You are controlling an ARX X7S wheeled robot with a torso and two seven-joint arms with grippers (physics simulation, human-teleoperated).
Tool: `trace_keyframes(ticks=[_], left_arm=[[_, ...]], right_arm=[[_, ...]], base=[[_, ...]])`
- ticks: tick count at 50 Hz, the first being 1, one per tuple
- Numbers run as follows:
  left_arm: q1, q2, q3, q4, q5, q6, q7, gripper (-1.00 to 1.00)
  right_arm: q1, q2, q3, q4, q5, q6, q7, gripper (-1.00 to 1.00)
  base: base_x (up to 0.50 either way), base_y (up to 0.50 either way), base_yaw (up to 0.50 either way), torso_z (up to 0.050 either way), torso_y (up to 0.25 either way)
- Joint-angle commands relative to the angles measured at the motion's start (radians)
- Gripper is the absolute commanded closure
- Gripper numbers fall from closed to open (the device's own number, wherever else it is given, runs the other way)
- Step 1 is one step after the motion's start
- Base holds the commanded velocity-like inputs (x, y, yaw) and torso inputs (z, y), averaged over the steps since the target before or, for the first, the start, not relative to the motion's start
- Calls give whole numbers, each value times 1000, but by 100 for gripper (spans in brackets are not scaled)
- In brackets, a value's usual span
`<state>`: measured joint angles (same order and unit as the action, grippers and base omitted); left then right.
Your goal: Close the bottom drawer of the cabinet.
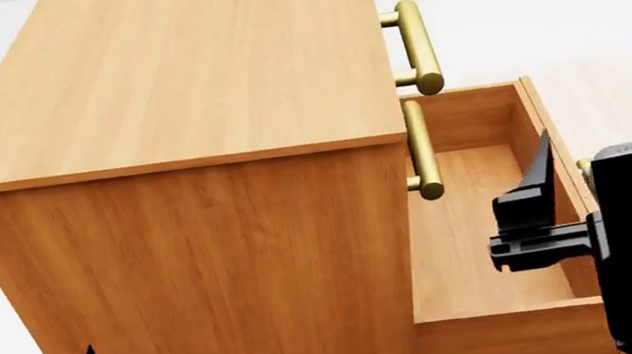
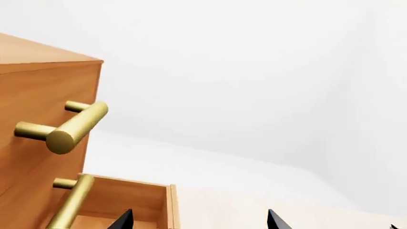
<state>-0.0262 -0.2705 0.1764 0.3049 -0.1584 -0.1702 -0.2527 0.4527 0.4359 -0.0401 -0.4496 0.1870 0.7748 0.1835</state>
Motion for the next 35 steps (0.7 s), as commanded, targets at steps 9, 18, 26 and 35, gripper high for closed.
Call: trace_keyframes(ticks=[9, 18, 26, 35], left_arm=[[9, 22, -9, -1, 4, -12, 0, -100], [7, 19, -3, -3, 2, -12, -3, -100], [5, 16, 0, -7, -1, -12, -7, -100], [5, 12, 3, -7, -4, -11, -10, -100]], right_arm=[[55, 85, 95, 196, -14, -60, -78, -100], [22, 98, 118, 281, -25, -130, -77, -100], [-30, 99, 159, 384, -21, -233, -85, -100], [-106, 96, 212, 523, -1, -359, -111, -100]], base=[[0, 0, 0, 0, 0], [0, 0, 0, 0, 0], [0, 0, 0, 0, 0], [0, 0, 0, 0, 0]])
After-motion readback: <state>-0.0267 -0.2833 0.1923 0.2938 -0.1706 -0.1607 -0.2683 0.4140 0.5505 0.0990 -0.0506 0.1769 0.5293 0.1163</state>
